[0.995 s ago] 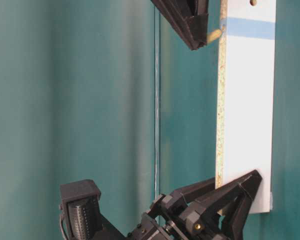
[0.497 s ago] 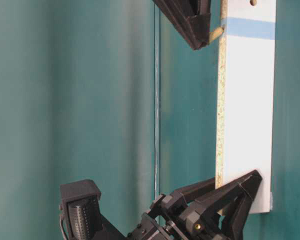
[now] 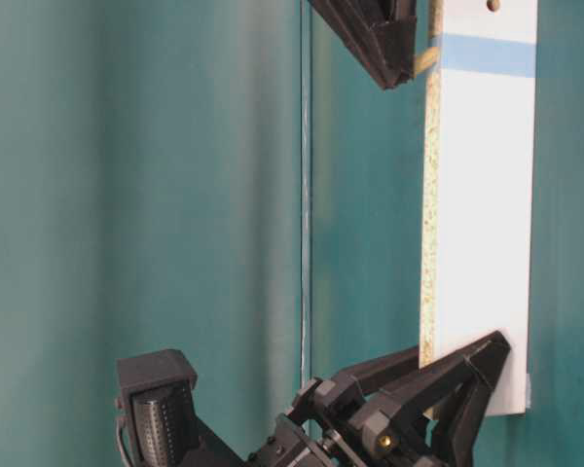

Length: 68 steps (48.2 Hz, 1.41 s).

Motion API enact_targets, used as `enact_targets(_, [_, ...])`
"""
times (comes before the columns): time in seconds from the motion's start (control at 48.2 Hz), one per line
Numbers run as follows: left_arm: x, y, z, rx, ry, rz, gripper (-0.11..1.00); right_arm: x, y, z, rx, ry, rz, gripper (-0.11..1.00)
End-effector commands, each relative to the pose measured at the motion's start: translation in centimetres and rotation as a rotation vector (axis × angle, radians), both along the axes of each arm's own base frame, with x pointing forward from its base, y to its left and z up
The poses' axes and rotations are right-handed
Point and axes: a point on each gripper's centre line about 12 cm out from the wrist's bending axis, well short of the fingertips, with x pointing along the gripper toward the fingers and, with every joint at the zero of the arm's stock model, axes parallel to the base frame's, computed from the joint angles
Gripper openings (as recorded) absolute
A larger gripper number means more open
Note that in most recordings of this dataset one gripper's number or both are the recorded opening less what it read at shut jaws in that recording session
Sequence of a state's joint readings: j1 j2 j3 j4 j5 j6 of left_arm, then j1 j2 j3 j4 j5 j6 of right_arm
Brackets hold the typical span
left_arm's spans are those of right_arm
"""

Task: Insert the rod into the hole on the wooden board.
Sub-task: 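Lower the peg with the right gripper down into the hole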

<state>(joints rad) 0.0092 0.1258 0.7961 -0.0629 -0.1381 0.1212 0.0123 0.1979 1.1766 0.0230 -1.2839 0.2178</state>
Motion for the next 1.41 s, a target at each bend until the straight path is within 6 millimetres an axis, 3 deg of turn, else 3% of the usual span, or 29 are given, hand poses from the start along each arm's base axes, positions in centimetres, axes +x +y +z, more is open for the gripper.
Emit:
enact_targets(0.0, [0.2, -0.1, 0.6, -0.002, -0.020, 0.001, 0.33, -0.1, 0.1, 0.3, 0.001, -0.012, 0.003, 0.10])
enact_targets(0.622, [0.3, -0.1, 0.7, -0.001, -0.023, 0.000, 0.33, -1.4, 0.8, 0.0, 0.010, 0.032, 0.005, 0.10])
enact_targets(1.389, [0.2, -0.1, 0.7, 0.000, -0.023, -0.002, 0.33, -0.6, 1.0, -1.1, 0.017, 0.178, 0.013, 0.10])
